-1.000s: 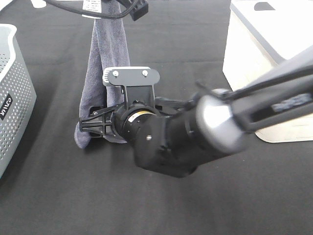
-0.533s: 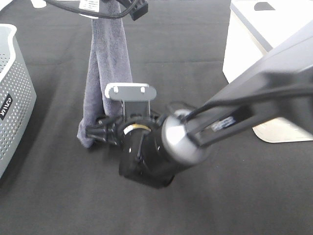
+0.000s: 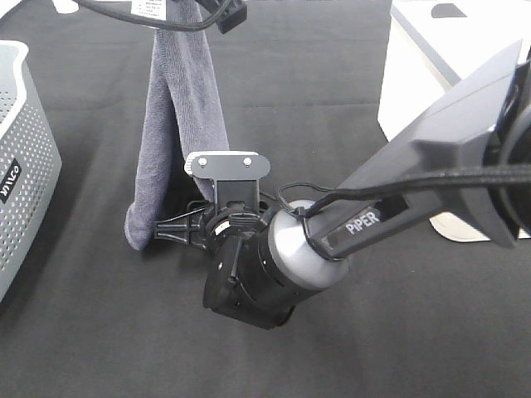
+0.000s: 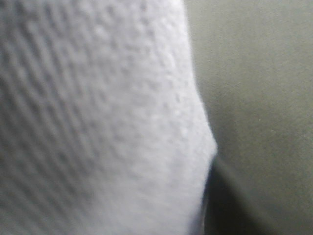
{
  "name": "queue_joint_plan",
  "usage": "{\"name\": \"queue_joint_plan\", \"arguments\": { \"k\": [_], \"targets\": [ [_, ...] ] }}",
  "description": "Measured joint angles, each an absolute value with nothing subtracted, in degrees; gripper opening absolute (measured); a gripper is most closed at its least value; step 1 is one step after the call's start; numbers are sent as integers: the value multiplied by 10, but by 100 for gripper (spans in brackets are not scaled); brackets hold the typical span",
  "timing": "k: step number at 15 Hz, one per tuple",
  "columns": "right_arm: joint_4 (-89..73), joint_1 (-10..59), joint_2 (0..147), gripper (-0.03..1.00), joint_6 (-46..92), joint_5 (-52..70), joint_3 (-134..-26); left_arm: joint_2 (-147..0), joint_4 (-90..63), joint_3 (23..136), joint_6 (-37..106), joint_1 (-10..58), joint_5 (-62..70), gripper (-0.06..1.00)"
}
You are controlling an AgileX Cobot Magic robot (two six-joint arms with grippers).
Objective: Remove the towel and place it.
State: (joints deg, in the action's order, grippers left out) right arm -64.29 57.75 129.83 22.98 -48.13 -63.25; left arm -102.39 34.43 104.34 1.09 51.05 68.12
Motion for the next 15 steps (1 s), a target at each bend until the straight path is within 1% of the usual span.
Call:
{"name": "queue_joint_plan", "arguments": {
  "k": [1, 2, 4, 6, 9, 11, 12, 15],
  "targets": [
    [-643, 578, 1273, 13, 230, -476, -619, -1024, 346, 1043, 9, 511, 682, 0],
    [-645, 578, 1255, 3, 230, -467, -611, -1024, 347, 1044, 9, 510, 682, 0],
    [-645, 578, 1220, 2, 233, -450, -594, -1024, 356, 1046, 0, 506, 682, 0],
    [-642, 578, 1177, 2, 276, -424, -571, -1024, 368, 1063, -27, 491, 681, 0],
    [-627, 577, 1105, 2, 463, -325, -561, -1024, 364, 1106, -72, 454, 678, 0],
    [-629, 570, 1053, 2, 582, -236, -561, -1024, 345, 1137, -79, 431, 674, 0],
    [-641, 553, 1028, 2, 625, -174, -561, -1024, 331, 1149, -79, 423, 673, 0],
    [-643, 464, 980, 2, 664, 53, -561, -1024, 308, 1180, -108, 399, 659, 0]
  ]
}}
